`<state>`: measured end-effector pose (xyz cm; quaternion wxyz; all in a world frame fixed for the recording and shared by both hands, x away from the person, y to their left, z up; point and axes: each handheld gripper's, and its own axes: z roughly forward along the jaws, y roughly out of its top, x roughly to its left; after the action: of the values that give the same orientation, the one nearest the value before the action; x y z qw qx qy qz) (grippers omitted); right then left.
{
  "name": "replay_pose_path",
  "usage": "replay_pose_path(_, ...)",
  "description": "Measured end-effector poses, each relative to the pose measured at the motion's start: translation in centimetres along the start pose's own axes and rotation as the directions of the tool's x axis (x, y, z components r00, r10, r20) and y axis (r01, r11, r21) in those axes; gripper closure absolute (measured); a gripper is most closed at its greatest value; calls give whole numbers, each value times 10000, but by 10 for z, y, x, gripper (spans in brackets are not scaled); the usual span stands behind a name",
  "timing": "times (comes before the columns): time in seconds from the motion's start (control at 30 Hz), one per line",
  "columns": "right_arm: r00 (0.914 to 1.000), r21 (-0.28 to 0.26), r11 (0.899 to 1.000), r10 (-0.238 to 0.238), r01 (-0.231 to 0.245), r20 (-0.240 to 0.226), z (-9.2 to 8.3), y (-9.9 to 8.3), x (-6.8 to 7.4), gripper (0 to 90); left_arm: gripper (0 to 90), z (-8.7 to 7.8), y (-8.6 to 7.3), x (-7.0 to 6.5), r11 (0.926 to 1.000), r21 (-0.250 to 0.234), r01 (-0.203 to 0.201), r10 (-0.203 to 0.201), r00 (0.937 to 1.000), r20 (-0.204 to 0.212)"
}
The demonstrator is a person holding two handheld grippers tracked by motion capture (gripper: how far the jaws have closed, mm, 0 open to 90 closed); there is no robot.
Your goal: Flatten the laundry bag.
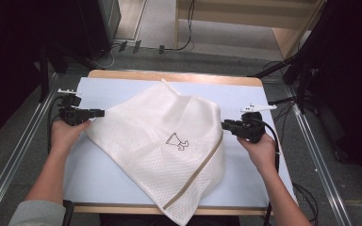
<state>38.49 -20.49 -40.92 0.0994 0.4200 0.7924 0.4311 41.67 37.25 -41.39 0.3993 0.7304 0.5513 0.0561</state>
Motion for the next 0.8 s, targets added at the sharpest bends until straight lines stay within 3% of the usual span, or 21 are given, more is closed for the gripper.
replay_pose_path(0.13,9997,515,9985,-179,187,-157,10,-3,8,821,611,-12,-9,-11,9999,-121,-117,119,9998,135)
replay_pose_path(0.27,9984,736,9958,-541,550,-136,23,1,16,820,572,-24,-27,-25,9994,-5,-348,348,9993,-124)
replay_pose_path(0.43,9979,933,9936,-614,630,-200,33,3,18,820,561,-29,-44,-32,9997,118,-196,199,9996,-207)
replay_pose_path(0.8,9979,1535,9860,-630,650,-179,63,5,13,804,541,-30,-81,-56,9977,597,-316,338,9988,-367)
